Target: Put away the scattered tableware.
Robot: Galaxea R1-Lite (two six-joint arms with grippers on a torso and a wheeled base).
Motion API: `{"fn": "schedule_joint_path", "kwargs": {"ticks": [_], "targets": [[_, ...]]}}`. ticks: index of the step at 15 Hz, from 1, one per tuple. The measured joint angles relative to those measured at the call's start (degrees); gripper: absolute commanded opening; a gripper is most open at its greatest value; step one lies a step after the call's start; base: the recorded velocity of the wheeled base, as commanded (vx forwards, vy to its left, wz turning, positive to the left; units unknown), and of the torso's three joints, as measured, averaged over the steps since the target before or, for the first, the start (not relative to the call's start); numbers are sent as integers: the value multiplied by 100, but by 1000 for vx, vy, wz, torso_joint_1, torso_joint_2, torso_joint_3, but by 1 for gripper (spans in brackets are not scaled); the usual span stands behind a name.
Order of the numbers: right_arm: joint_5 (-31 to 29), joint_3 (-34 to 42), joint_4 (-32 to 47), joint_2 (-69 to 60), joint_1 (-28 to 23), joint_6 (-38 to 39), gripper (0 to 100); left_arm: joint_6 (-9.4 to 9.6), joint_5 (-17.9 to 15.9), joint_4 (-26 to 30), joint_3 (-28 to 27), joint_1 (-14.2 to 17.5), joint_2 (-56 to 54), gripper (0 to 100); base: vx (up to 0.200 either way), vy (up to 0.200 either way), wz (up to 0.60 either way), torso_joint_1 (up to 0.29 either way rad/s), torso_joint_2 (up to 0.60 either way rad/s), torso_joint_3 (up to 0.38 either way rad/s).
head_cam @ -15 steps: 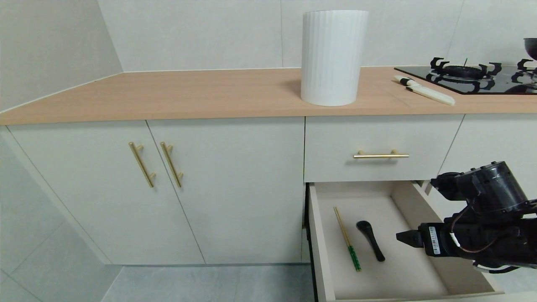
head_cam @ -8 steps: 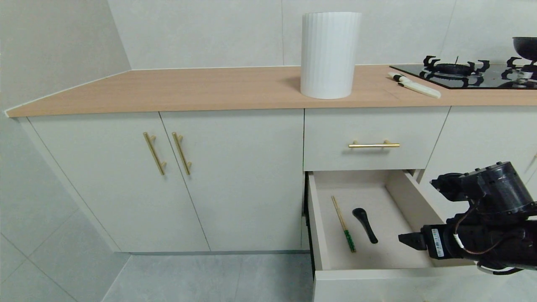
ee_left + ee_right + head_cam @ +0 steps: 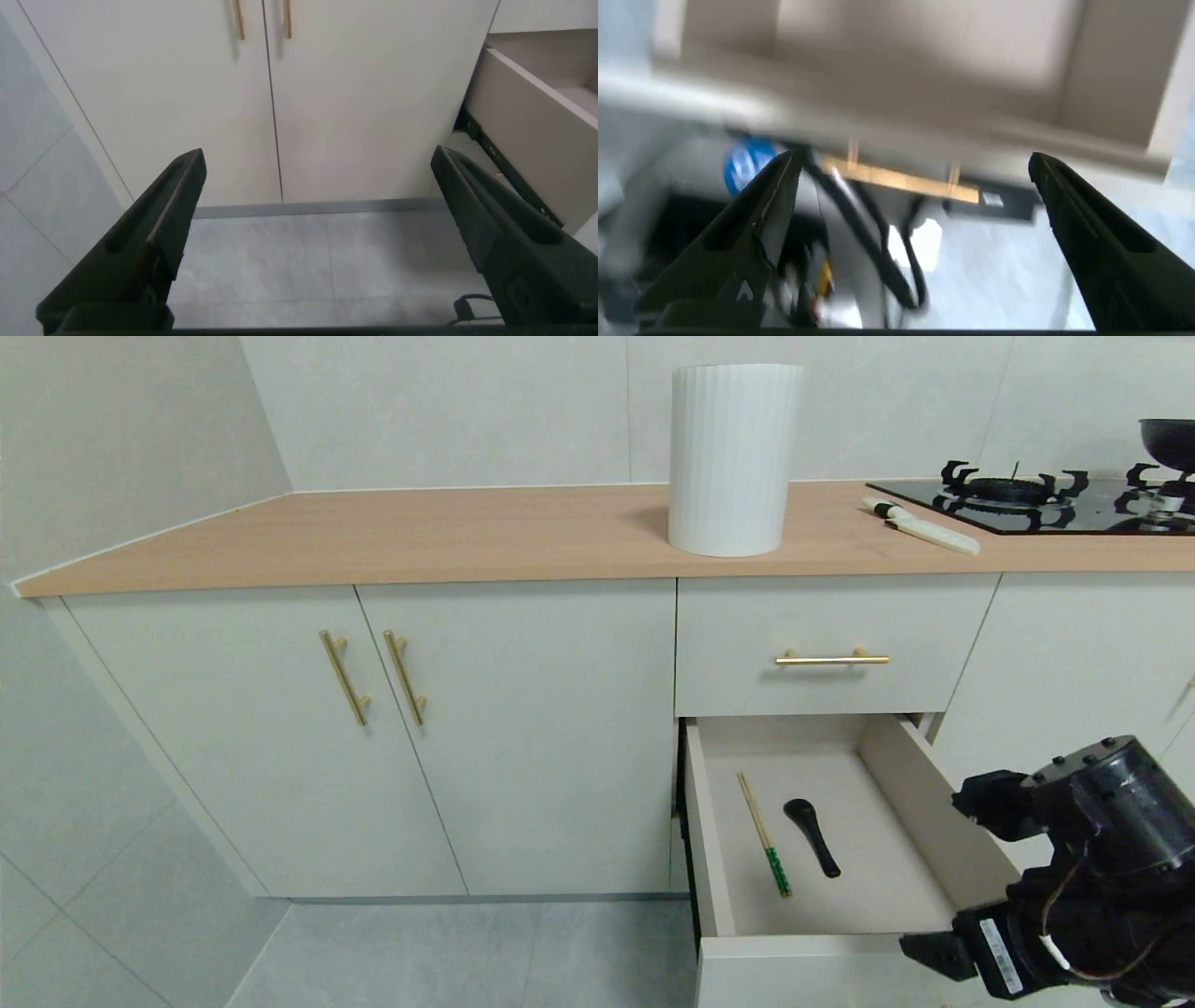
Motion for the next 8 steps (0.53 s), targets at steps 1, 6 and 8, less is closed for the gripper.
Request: {"fn": "schedule_joint_path", "kwargs": {"ticks": [1, 6, 8], "targets": [[13, 22, 255, 5, 132, -106, 100, 0, 0, 0, 0, -4, 0, 100, 0, 0, 0, 0, 0, 0], [35, 83, 855, 356, 549, -191, 100, 0, 0, 0, 0, 0, 0, 100, 0, 0, 0, 0, 0, 0], [17, 124, 881, 658, 577, -183, 100, 0, 0, 0, 0, -2, 0, 100, 0, 0, 0, 0, 0, 0]]}}
